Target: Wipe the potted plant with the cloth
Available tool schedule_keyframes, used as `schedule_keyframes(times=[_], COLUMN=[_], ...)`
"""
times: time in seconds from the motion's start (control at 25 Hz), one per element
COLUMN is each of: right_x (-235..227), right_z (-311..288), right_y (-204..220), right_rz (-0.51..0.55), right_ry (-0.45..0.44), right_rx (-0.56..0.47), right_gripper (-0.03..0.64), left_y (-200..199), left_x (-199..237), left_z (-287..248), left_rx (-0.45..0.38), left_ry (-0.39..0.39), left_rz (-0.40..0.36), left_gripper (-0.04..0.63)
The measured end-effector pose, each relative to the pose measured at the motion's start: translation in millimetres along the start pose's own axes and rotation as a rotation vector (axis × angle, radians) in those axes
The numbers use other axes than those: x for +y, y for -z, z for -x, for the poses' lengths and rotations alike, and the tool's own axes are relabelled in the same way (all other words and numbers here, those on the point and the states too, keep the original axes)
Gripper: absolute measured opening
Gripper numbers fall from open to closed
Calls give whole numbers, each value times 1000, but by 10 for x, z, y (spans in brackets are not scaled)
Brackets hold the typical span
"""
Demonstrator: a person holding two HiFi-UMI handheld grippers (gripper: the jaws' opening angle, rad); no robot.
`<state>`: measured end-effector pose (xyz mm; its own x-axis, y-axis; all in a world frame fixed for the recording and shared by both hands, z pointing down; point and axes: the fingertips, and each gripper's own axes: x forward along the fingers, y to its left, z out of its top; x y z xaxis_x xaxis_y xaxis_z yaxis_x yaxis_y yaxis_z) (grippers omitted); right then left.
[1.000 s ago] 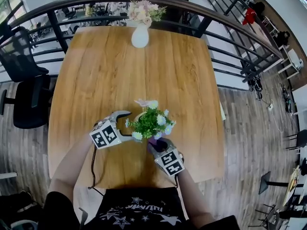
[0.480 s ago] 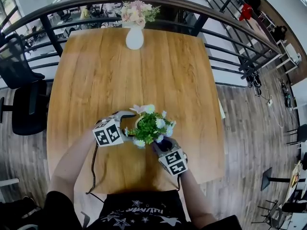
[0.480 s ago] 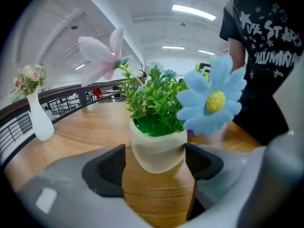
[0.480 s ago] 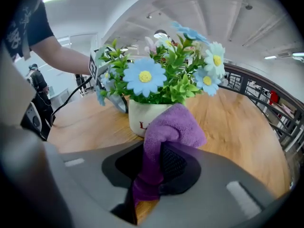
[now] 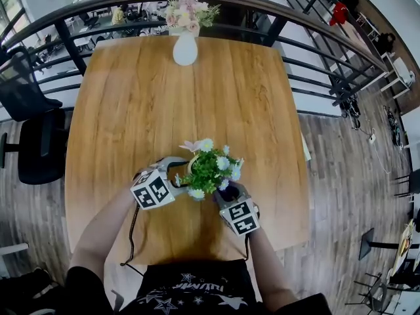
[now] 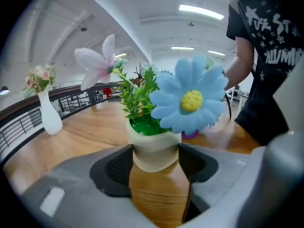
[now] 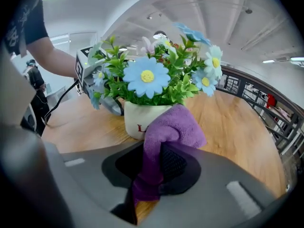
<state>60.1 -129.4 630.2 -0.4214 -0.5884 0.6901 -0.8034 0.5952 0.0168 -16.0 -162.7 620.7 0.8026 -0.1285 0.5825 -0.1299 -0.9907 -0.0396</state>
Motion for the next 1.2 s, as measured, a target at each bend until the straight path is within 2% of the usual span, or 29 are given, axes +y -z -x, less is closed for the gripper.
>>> schedule_keyframes(times=[0.52, 0.96, 1.08, 1.2], right_x=[103, 495, 568, 571], right_z=[18, 171, 168, 165], right_y=[-16, 75, 113, 155], right_rz=[107, 160, 158, 169], right_ry=[-21, -142, -163, -172], right_rx=[14, -4, -12, -12], right_gripper=[87, 87, 87, 87], left_y=[13, 7, 27, 45], left_x=[-224, -370, -382, -394], left_z=[25, -3, -33, -39], left_rx=[-7, -17, -16, 7], left_ry=[-278, -463, -500, -529], left_rz=[193, 317, 326, 294], left_gripper=[308, 308, 308, 308])
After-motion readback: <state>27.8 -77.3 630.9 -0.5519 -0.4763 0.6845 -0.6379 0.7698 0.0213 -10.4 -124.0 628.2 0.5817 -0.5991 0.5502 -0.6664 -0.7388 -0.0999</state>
